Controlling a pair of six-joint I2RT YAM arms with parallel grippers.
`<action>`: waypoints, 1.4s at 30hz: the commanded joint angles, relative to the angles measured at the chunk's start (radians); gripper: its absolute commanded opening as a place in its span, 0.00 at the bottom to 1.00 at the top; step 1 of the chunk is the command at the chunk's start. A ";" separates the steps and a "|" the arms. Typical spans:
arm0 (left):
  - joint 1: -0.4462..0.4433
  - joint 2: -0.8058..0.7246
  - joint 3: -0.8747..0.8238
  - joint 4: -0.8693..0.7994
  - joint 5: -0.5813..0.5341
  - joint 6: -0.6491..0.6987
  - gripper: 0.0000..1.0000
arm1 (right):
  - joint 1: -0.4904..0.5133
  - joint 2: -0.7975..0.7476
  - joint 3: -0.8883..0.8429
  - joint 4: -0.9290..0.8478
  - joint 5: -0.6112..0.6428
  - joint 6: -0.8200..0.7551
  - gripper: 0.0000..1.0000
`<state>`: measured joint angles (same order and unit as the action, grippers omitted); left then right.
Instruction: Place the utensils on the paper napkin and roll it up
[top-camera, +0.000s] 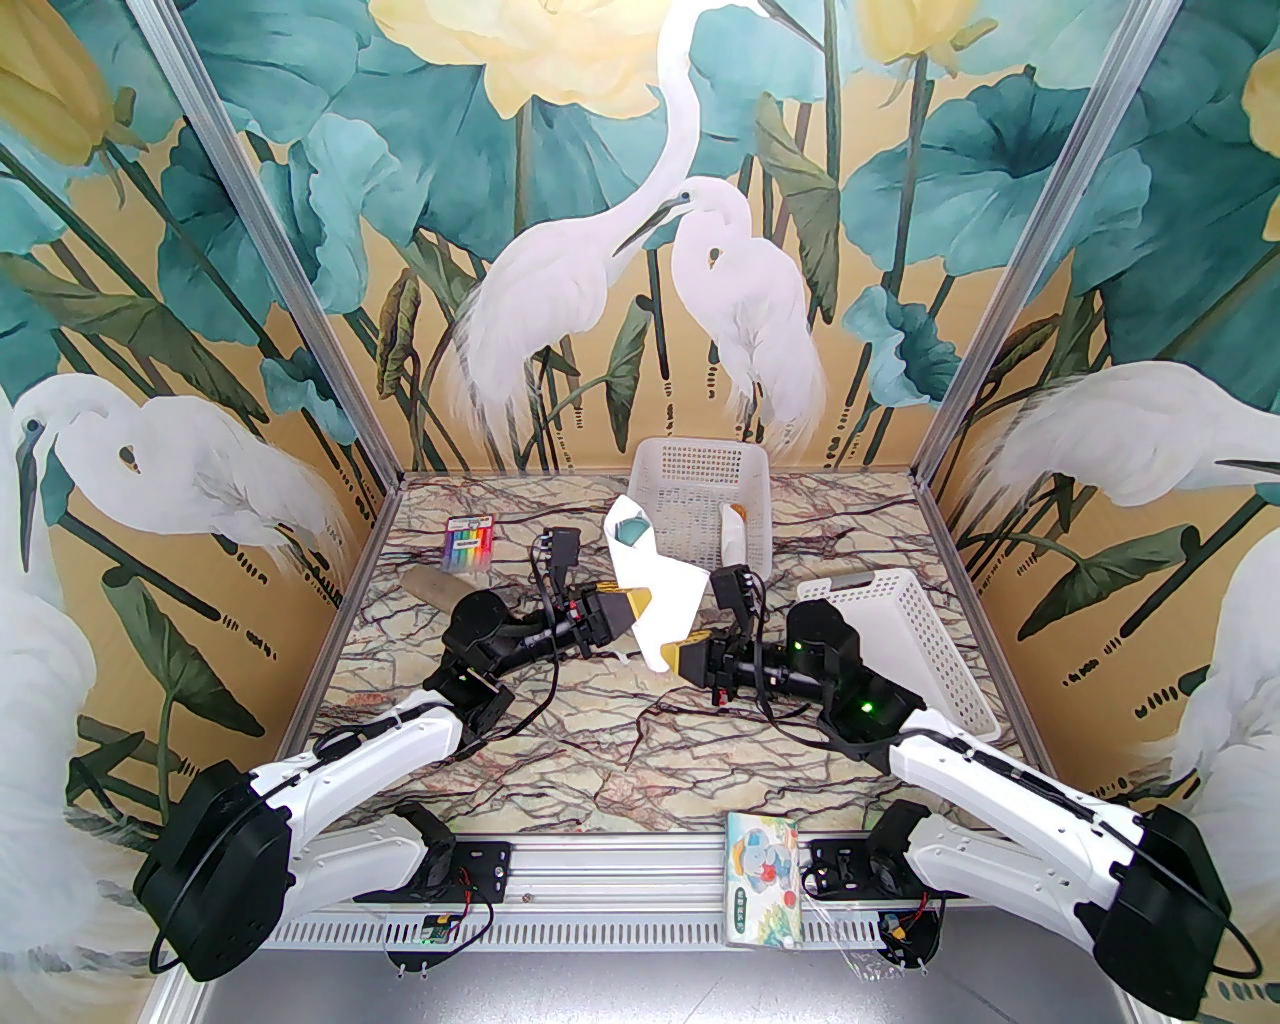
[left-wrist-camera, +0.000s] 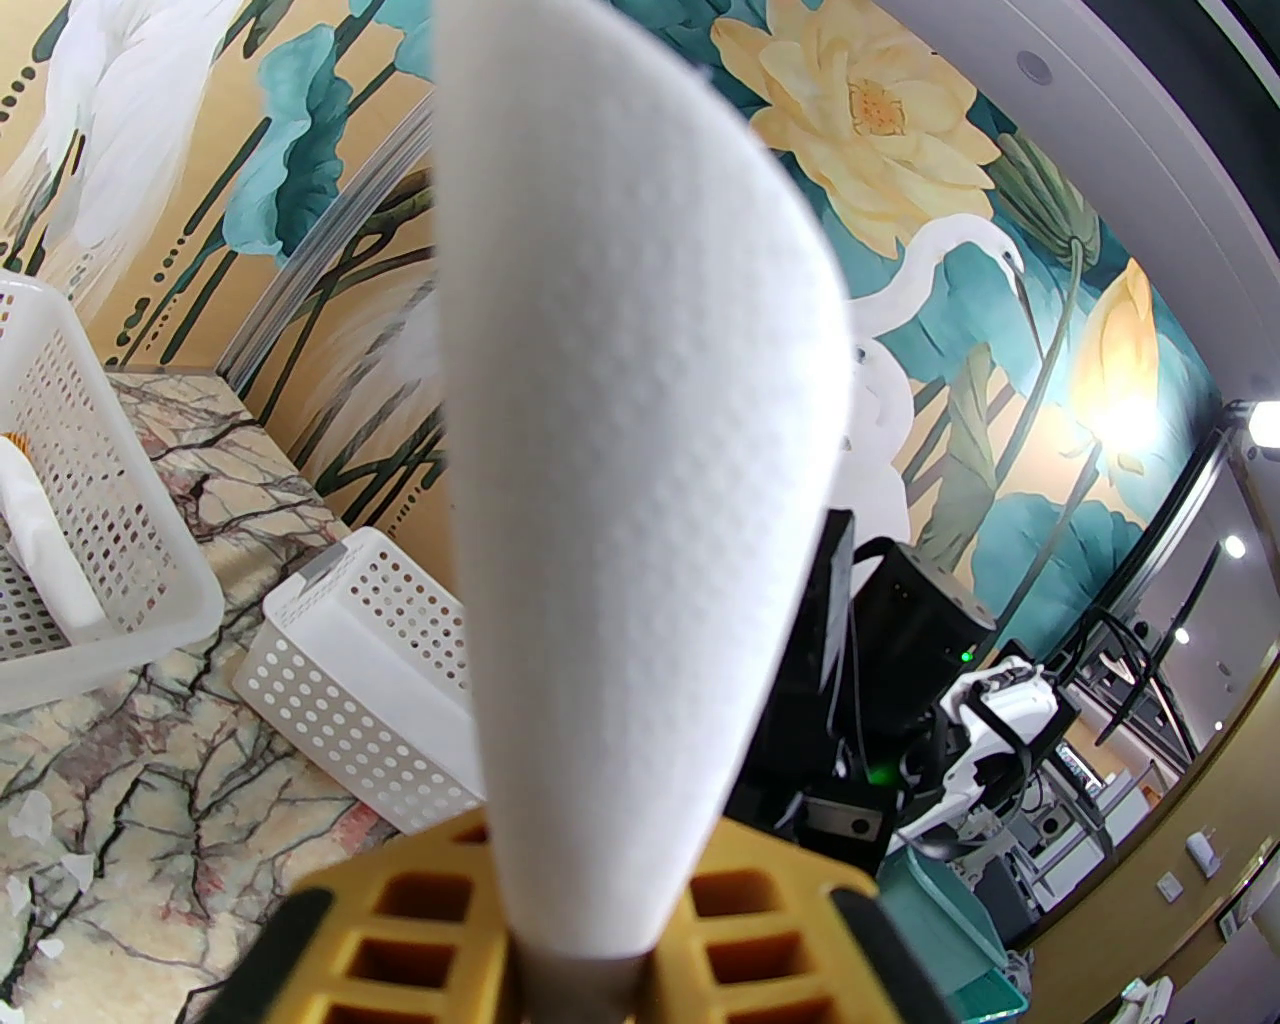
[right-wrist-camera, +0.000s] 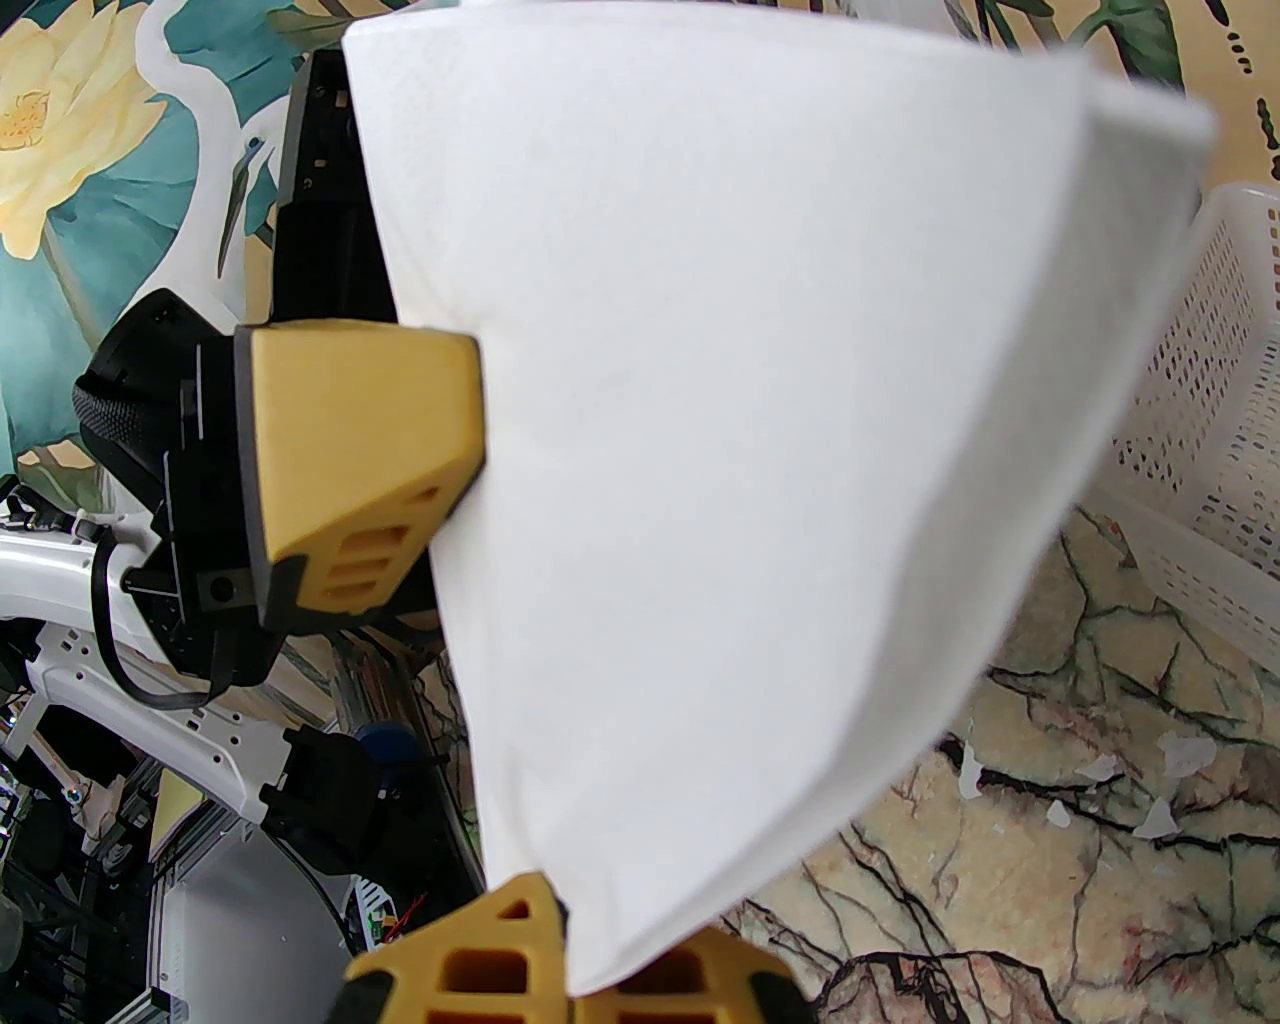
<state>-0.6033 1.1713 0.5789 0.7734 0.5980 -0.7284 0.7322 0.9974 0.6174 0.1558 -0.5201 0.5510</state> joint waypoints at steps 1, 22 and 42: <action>-0.007 -0.028 0.026 0.021 0.006 0.012 0.14 | 0.003 -0.020 0.017 -0.074 -0.026 -0.025 0.04; -0.007 -0.062 0.014 0.026 0.023 0.012 0.06 | -0.198 -0.090 0.172 -0.103 -0.170 -0.094 0.57; -0.007 -0.098 0.014 0.025 0.035 0.015 0.04 | -0.256 -0.035 0.237 -0.028 -0.200 -0.066 0.00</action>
<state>-0.6113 1.0985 0.5789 0.7757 0.6102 -0.7238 0.5049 0.9905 0.8387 0.1081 -0.7143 0.4812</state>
